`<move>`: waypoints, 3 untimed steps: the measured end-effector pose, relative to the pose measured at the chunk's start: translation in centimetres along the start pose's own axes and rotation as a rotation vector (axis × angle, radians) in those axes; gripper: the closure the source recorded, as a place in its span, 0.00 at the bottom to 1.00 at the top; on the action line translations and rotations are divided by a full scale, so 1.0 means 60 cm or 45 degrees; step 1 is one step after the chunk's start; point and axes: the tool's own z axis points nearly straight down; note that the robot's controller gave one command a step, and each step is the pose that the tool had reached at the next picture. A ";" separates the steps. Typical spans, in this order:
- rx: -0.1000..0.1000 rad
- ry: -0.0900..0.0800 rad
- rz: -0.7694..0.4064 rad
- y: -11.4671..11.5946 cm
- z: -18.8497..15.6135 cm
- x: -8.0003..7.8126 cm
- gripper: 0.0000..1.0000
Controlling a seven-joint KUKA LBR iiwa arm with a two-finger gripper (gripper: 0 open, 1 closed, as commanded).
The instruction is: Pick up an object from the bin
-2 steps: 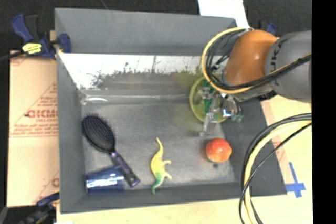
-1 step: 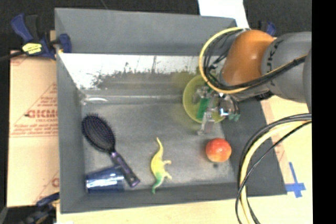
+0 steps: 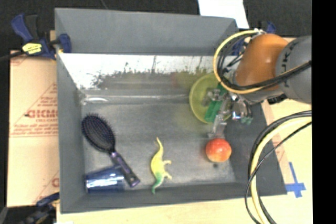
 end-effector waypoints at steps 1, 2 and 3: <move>-0.003 0.001 -0.004 0.018 0.006 0.006 0.00; -0.001 -0.005 0.240 0.059 0.006 0.023 0.00; -0.009 0.005 -0.031 -0.003 0.000 0.171 0.00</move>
Offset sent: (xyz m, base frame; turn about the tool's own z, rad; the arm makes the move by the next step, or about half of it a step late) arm -0.0136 0.0415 -0.0047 0.2131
